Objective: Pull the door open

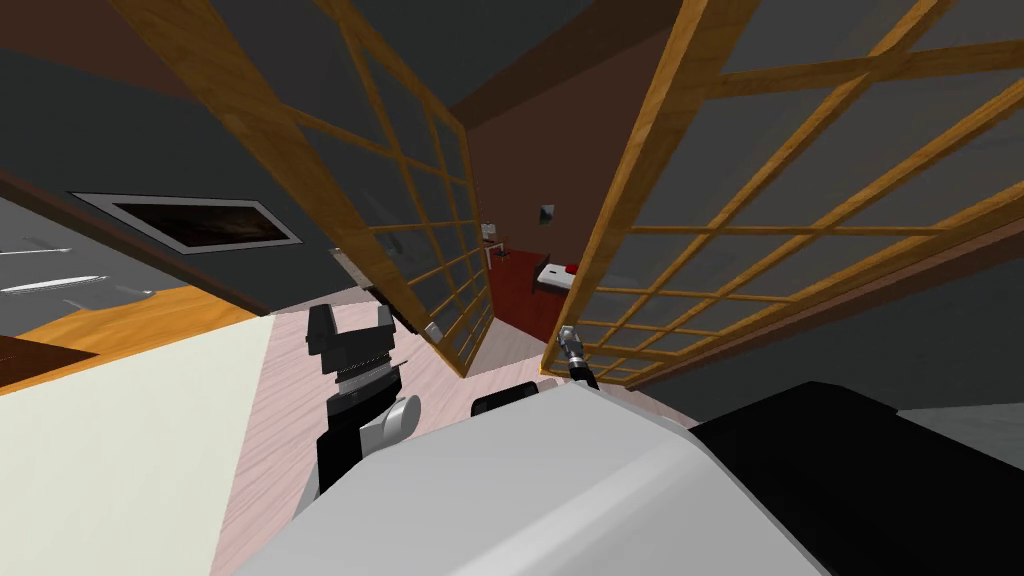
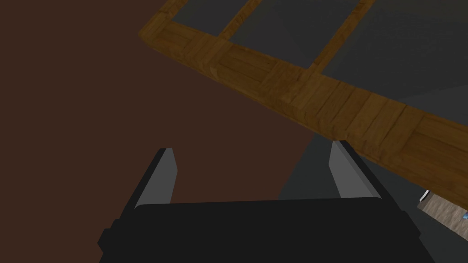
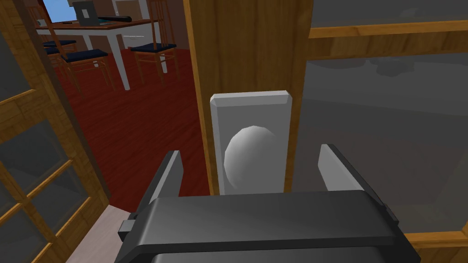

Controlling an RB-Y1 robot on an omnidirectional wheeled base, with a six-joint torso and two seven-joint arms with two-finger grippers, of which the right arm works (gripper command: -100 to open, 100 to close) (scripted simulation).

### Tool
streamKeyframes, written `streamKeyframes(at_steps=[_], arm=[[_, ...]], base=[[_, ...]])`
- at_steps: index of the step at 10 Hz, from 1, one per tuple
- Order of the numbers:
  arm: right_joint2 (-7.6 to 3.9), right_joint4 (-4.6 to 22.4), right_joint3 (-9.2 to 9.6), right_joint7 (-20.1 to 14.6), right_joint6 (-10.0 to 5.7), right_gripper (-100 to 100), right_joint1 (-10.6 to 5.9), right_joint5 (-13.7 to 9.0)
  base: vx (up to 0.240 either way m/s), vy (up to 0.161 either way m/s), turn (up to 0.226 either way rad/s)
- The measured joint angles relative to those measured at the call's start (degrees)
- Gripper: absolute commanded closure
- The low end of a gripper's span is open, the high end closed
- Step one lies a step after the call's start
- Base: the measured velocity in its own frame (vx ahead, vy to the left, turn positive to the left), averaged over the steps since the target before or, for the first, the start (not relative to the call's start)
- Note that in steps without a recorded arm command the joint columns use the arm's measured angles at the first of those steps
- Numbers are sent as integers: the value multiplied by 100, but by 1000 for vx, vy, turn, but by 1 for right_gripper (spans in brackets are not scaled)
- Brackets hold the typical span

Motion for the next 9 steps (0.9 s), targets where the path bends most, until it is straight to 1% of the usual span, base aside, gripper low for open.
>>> streamKeyframes(at_steps=[1,3,6,7,9], arm=[[-6,0,-4,-19,-17,100,3,-1],[-19,3,-20,0,-5,100,-8,-7],[0,11,4,2,19,100,5,0],[2,13,6,1,21,100,10,0],[-116,-10,96,-108,-30,100,24,49]], base=[[-22,6,-37],[-42,1,11],[-11,2,-1],[-128,-3,98],[-219,-38,121]])
